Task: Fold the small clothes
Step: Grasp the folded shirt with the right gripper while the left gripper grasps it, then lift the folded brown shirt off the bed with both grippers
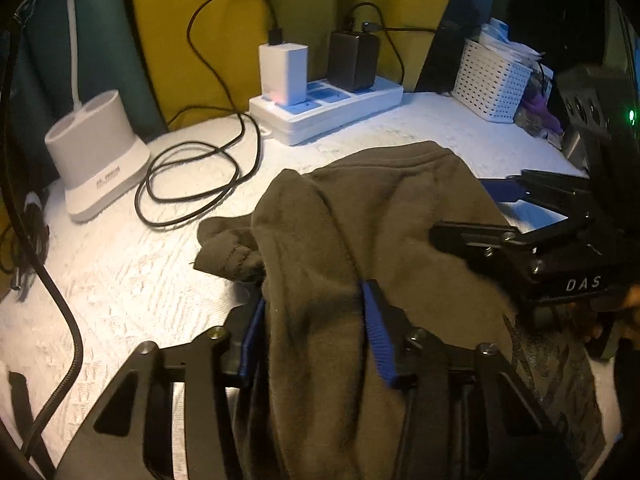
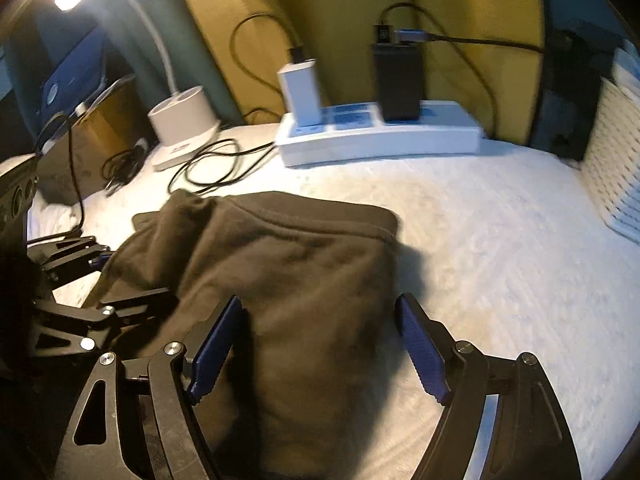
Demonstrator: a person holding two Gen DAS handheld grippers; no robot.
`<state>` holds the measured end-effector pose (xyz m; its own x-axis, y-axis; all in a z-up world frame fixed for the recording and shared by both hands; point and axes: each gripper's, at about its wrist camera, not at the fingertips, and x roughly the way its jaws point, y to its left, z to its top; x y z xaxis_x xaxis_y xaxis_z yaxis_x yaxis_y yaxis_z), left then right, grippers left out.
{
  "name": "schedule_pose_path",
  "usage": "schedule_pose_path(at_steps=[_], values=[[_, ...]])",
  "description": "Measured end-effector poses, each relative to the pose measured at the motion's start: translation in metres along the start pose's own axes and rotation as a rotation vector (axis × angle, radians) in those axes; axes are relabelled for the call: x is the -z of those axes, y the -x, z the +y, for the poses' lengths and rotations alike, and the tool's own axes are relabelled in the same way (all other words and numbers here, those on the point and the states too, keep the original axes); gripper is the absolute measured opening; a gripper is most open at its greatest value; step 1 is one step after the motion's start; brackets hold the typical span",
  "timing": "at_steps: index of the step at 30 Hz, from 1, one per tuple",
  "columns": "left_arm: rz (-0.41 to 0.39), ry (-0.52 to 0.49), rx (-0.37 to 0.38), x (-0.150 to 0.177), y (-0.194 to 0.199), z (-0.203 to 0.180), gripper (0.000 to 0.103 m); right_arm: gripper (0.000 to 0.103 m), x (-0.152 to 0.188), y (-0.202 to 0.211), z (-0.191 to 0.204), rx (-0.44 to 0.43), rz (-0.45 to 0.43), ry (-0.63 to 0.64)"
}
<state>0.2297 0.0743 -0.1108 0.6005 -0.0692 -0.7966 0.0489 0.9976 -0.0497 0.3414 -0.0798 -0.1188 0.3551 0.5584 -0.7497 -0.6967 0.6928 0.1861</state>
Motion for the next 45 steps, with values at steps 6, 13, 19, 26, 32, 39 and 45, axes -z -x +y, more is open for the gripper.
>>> schedule_pose_path(at_steps=[6, 13, 19, 26, 32, 39, 45], values=[[-0.013, 0.004, 0.01, 0.0, 0.004, -0.006, 0.027, 0.028, 0.0, -0.002, 0.012, -0.016, 0.003, 0.051], [-0.08, 0.023, 0.029, -0.001, 0.031, -0.009, 0.027, 0.02, 0.002, 0.019, 0.025, 0.012, -0.037, 0.086], [-0.151, 0.018, 0.034, -0.003, 0.065, -0.016, 0.026, 0.018, 0.002, 0.052, 0.033, 0.019, -0.095, 0.099], [-0.205, 0.004, 0.02, 0.001, 0.097, -0.027, 0.026, 0.018, 0.006, 0.098, 0.05, 0.029, -0.172, 0.116], [-0.265, -0.01, 0.01, 0.009, 0.129, -0.039, 0.026, 0.018, 0.017, 0.137, 0.068, 0.045, -0.233, 0.14], [-0.326, -0.025, 0.008, 0.019, 0.163, -0.048, 0.026, 0.018, 0.031, 0.177, 0.089, 0.063, -0.298, 0.176], [-0.38, -0.019, 0.032, 0.027, 0.196, -0.053, 0.026, 0.018, 0.04, 0.214, 0.106, 0.072, -0.353, 0.203]])
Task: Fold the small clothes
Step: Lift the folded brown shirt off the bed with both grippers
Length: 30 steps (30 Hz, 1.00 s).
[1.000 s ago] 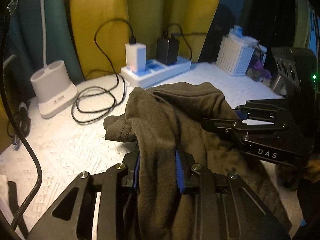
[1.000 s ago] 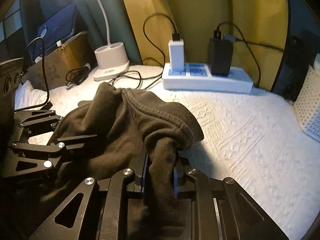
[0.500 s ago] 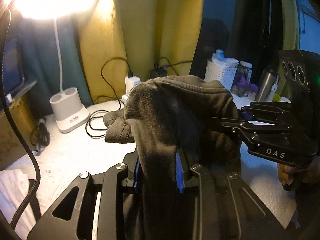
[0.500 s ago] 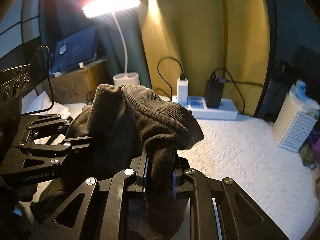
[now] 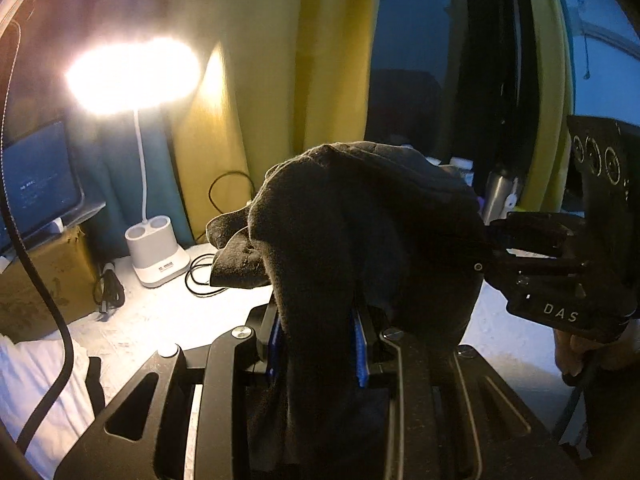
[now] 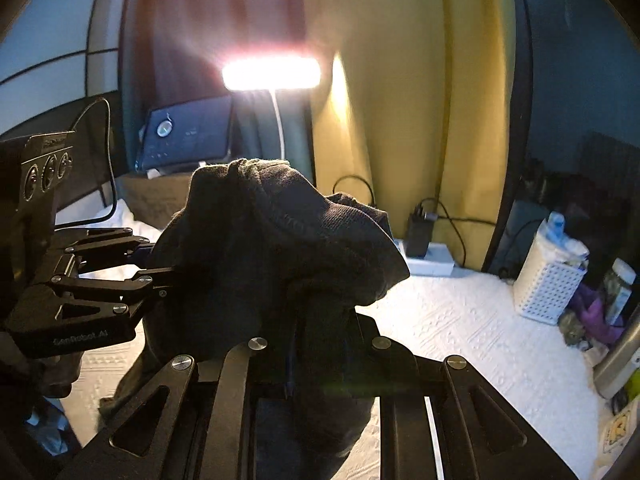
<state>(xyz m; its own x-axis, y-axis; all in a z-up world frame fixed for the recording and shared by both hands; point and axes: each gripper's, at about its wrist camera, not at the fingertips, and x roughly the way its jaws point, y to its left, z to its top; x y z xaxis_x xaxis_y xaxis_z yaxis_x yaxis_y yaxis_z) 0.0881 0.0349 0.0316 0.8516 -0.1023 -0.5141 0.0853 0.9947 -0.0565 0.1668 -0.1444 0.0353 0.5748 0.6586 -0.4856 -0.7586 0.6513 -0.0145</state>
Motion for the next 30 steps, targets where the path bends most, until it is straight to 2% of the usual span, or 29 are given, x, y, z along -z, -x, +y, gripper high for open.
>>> schedule_pose_path(at_steps=[15, 30], values=[[-0.174, -0.039, -0.011, -0.011, 0.1, -0.018, 0.026, 0.017, -0.03, 0.097, 0.053, 0.014, -0.172, 0.115], [-0.284, -0.067, -0.131, -0.008, 0.183, -0.003, 0.026, 0.017, -0.05, 0.151, 0.127, -0.063, -0.3, 0.208]])
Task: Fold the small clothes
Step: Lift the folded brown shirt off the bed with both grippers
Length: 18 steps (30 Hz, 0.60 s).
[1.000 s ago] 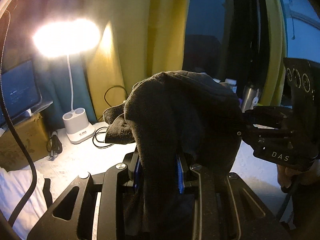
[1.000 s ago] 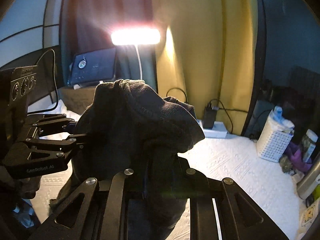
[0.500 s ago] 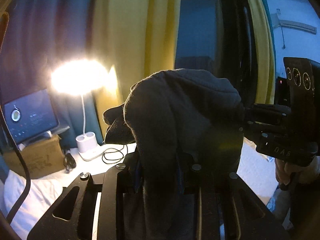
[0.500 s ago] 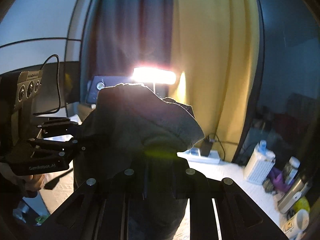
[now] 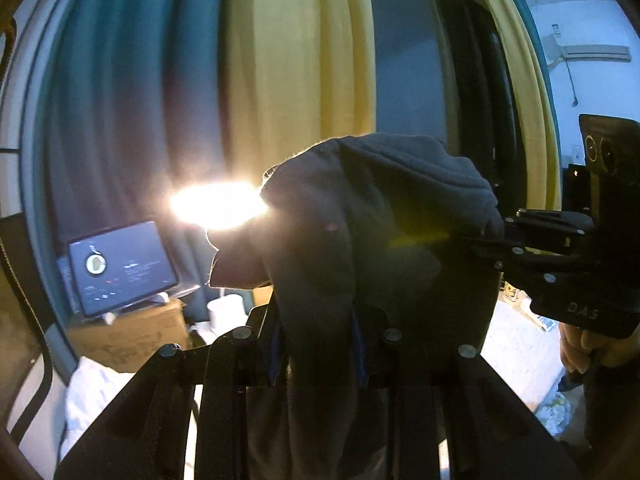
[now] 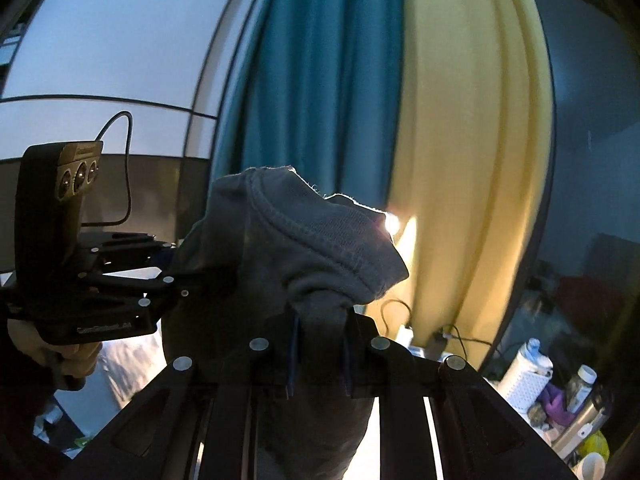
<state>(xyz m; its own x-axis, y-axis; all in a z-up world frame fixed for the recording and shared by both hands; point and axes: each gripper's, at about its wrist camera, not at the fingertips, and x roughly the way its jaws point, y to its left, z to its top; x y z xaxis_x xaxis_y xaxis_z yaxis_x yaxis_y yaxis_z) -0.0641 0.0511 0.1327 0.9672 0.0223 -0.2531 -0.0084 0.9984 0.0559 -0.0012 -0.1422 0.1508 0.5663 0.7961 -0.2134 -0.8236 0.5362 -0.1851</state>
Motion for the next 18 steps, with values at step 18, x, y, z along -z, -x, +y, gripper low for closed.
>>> schedule_pose_path(at_steps=[18], values=[[0.09, 0.015, -0.1, 0.048, 0.029, 0.038, 0.026, 0.017, 0.02, -0.046, 0.059, -0.114, 0.067, 0.002]])
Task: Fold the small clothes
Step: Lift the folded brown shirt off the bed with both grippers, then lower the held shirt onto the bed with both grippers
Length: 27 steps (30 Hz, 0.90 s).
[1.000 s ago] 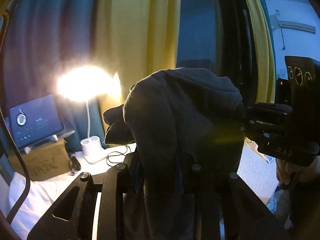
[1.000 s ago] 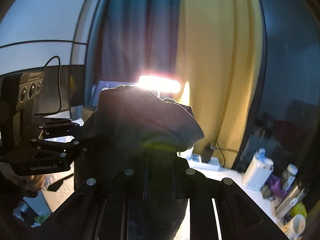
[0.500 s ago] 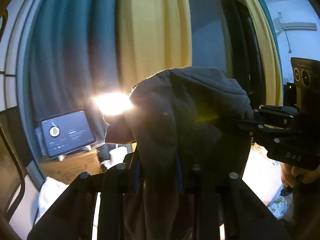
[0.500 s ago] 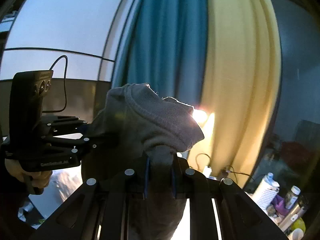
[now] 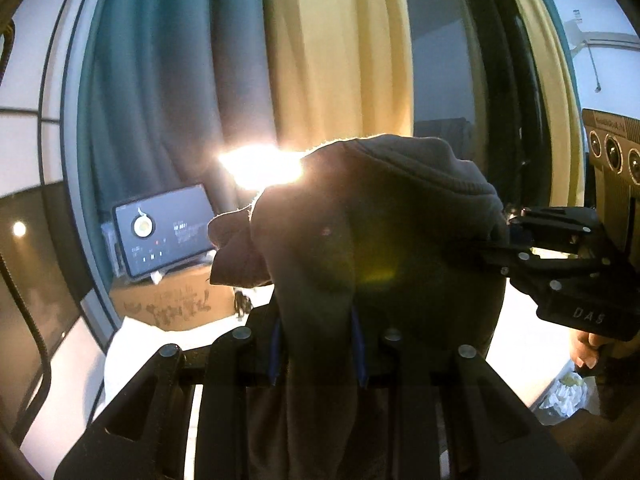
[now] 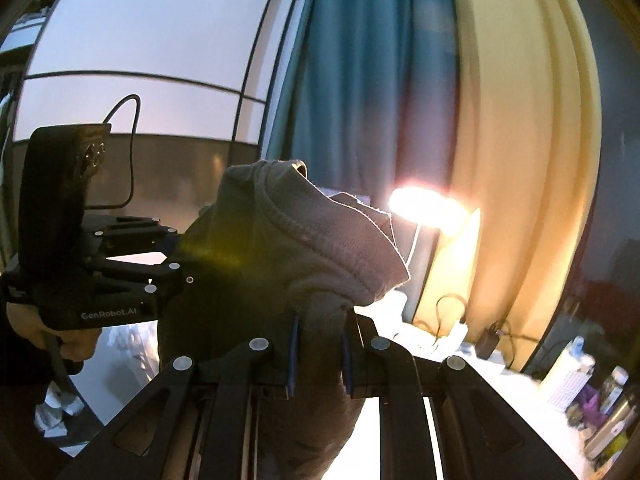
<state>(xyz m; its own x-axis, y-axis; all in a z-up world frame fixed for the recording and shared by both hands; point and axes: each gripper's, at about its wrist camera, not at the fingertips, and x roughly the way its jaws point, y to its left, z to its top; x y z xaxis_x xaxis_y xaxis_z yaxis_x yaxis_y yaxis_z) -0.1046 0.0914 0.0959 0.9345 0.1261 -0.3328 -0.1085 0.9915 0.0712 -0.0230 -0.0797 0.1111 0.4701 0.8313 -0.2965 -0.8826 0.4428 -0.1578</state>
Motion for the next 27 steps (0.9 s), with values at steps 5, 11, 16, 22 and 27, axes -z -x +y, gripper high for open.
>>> schedule_pose_path(at_steps=[5, 11, 16, 22, 27], values=[[0.019, 0.016, 0.009, 0.005, -0.012, 0.004, 0.026, 0.017, 0.006, -0.021, -0.004, -0.016, 0.029, -0.023], [0.069, 0.031, 0.02, 0.008, -0.037, 0.009, 0.026, 0.017, 0.013, -0.05, -0.019, -0.02, 0.072, -0.073], [0.102, 0.049, 0.047, 0.013, -0.058, 0.016, 0.026, 0.017, 0.023, -0.073, -0.037, -0.027, 0.105, -0.124], [0.164, 0.072, 0.056, 0.023, -0.092, 0.025, 0.026, 0.017, 0.036, -0.104, -0.048, -0.025, 0.151, -0.151], [0.205, 0.086, 0.059, 0.03, -0.12, 0.031, 0.026, 0.017, 0.049, -0.134, -0.061, -0.032, 0.193, -0.179]])
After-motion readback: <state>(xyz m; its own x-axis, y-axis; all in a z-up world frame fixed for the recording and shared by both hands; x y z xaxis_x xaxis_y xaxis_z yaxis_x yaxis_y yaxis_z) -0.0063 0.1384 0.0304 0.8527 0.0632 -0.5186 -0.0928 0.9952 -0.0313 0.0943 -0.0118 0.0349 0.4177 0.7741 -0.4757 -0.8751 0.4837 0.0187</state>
